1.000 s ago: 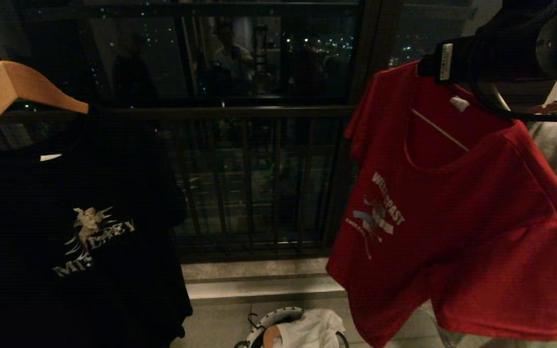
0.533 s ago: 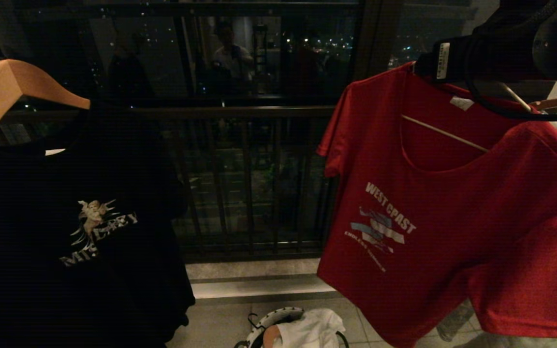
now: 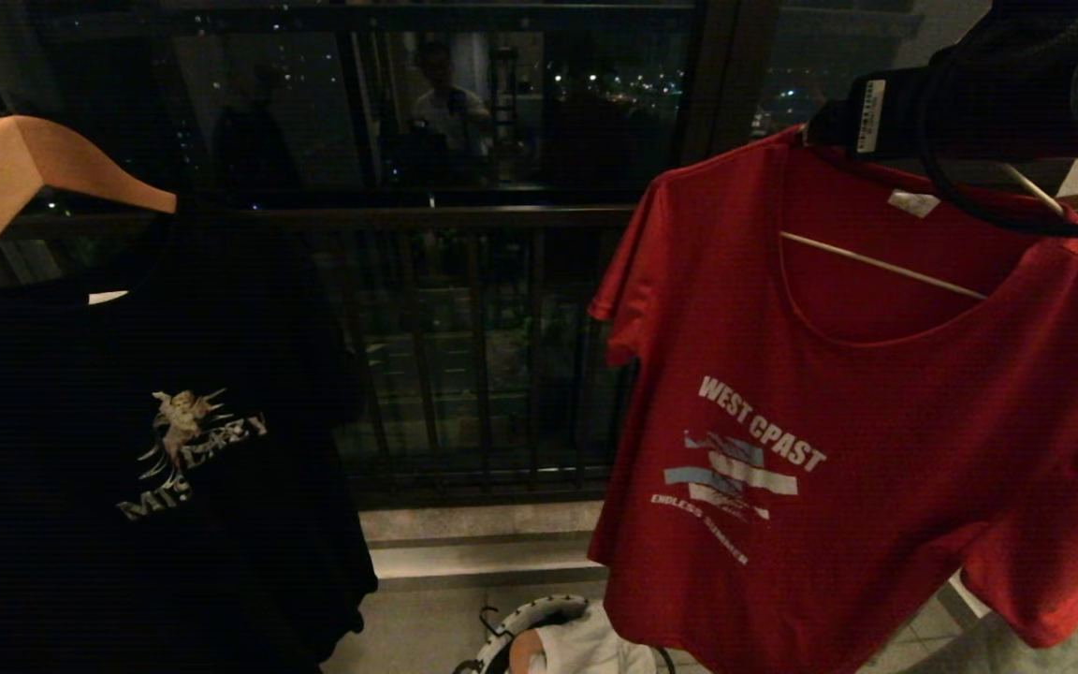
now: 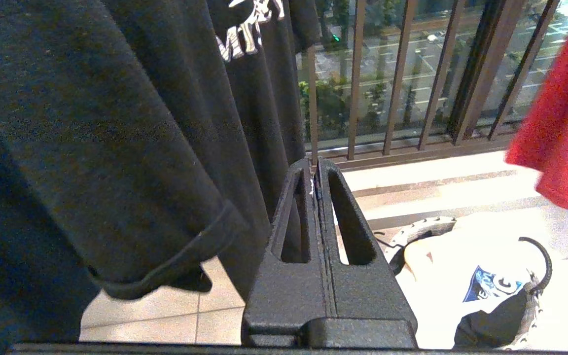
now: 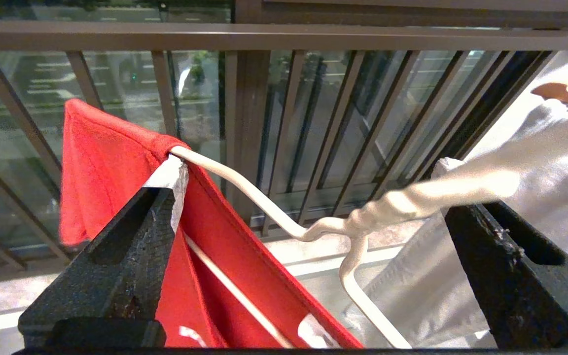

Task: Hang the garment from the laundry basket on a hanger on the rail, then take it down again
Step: Take the clothes off the clothes rack

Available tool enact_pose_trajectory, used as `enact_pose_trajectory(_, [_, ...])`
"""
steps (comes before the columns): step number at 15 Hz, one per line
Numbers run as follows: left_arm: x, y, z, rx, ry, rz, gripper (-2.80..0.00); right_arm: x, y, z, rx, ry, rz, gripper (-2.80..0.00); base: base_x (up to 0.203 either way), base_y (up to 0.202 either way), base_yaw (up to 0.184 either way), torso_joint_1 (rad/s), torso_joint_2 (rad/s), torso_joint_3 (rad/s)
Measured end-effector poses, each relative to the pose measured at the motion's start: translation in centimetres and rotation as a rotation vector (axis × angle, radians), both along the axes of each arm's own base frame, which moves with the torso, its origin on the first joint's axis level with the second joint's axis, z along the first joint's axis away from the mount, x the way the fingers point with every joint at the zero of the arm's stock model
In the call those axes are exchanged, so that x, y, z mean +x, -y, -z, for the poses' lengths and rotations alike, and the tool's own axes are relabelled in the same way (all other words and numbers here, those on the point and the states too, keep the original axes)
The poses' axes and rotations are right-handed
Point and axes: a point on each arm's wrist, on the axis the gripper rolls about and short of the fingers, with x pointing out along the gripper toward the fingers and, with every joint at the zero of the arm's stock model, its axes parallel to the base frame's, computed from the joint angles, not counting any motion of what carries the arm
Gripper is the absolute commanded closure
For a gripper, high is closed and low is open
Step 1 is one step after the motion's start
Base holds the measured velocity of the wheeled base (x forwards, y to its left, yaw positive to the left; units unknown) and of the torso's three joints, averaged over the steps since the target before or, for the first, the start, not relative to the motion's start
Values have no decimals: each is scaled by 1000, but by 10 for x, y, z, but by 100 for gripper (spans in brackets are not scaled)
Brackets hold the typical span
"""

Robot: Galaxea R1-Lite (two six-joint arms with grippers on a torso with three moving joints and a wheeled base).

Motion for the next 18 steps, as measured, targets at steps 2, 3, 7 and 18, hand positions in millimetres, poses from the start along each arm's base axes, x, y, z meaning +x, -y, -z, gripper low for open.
enact_pose_trajectory(2, [0, 0, 0, 0, 0, 0, 0, -2, 0, -1, 9, 1, -12, -280, 0, 0, 0, 0, 0, 0])
enact_pose_trajectory(3, [0, 0, 0, 0, 0, 0, 0, -3, 1, 0, 10, 0, -18, -280, 0, 0, 0, 0, 0, 0])
enact_pose_trajectory(7, [0, 0, 0, 0, 0, 0, 0, -5, 1, 0, 10, -3, -22, -280, 0, 0, 0, 0, 0, 0])
enact_pose_trajectory(18, [0, 0, 0, 0, 0, 0, 0, -21, 5, -3, 28, 3, -39, -280, 0, 0, 0, 0, 0, 0])
